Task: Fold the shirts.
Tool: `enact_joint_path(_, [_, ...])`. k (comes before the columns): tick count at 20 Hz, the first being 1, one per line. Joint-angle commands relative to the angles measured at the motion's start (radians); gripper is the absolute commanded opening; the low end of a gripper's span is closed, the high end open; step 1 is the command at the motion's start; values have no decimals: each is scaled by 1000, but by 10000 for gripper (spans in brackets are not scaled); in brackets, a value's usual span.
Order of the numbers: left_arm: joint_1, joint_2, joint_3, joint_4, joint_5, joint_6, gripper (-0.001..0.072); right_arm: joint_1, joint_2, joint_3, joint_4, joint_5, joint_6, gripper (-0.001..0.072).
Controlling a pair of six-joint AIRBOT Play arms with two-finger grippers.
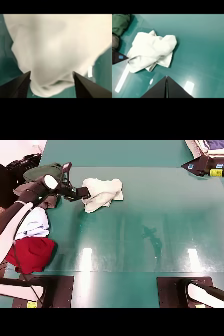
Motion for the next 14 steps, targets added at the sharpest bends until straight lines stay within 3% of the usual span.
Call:
enact_joint_path(1, [18, -122, 37, -100, -10, 60, 612, 0, 0, 1, 0, 16, 0, 19])
enact_joint_path(3, [18, -125, 39, -111, 37, 57, 609, 0, 0, 1, 1, 23, 5, 20])
enact_joint_path(4, [19, -125, 49, -113, 36, 56, 489, 1, 0, 1, 0, 30, 7, 20])
enact_joint_path(5, [19, -124, 68, -113, 21, 58, 220, 0, 0, 1, 1, 41, 7, 20])
enact_joint_path(6, [19, -124, 100, -113, -9, 58, 43, 0, 1, 1, 1, 55, 7, 20])
enact_joint_path(8, [19, -113, 206, -104, -88, 61, 29, 0, 3, 10, 0, 89, 7, 20])
enact_joint_path(14, [-45, 158, 581, -102, -211, 224, 28, 0, 4, 308, -12, 170, 16, 19])
